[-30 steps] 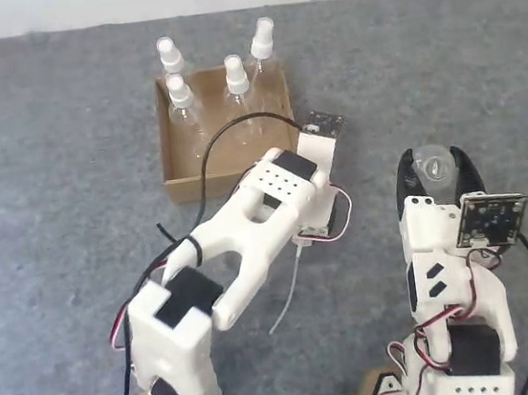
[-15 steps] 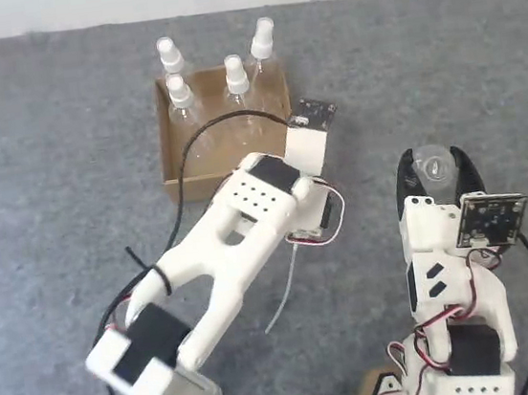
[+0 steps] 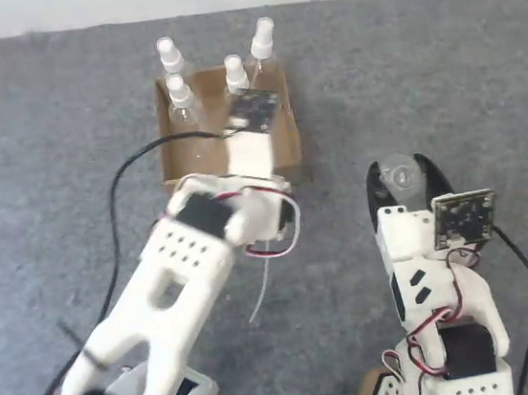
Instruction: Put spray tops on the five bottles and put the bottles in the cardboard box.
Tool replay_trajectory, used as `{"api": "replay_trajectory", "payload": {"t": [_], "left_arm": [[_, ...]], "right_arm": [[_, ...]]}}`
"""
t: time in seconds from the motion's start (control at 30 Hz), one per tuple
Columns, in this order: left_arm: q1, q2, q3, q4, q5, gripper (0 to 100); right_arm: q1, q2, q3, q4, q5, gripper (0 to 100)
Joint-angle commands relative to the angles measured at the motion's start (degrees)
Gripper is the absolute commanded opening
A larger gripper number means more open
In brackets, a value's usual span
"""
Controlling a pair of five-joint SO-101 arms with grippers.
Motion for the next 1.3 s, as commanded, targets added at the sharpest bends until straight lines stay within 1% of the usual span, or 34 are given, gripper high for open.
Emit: {"api": "replay_trajectory", "payload": {"t": [0.0,0.17,0.33,0.47,0.57,0.77,0.93,1.03,1.27], "left_arm": [[-3.34,-12.66,3.65,-4.40,-0.26,1],[-6.42,-22.95,9.01,-6.51,-0.09,1],[-8.00,-32.00,14.02,-8.70,-0.09,1],[-9.49,-37.36,16.92,-10.20,0.00,1],[-10.37,-40.18,18.51,-10.90,0.09,1],[-10.73,-43.08,19.12,-10.64,0.09,1],[-13.45,-43.52,19.12,-10.81,0.26,1],[-14.15,-43.52,19.12,-10.81,2.11,1],[-16.62,-43.60,18.86,-10.81,3.78,1]], "right_arm": [[-5.32,-0.22,-1.32,1.71,0.09,0.6],[-11.21,-0.22,-1.32,3.91,3.78,0.6],[-14.73,-0.22,-0.97,4.79,4.22,0.6],[-18.07,0.40,-0.70,5.23,6.51,0.6],[-21.05,0.04,-0.53,6.46,6.68,0.6],[-24.84,0.31,0.79,6.55,8.00,0.6],[-27.56,0.40,1.41,6.99,10.02,0.6],[-28.70,0.40,2.20,6.99,10.29,0.6],[-31.16,0.40,3.52,6.64,10.37,0.6]]}}
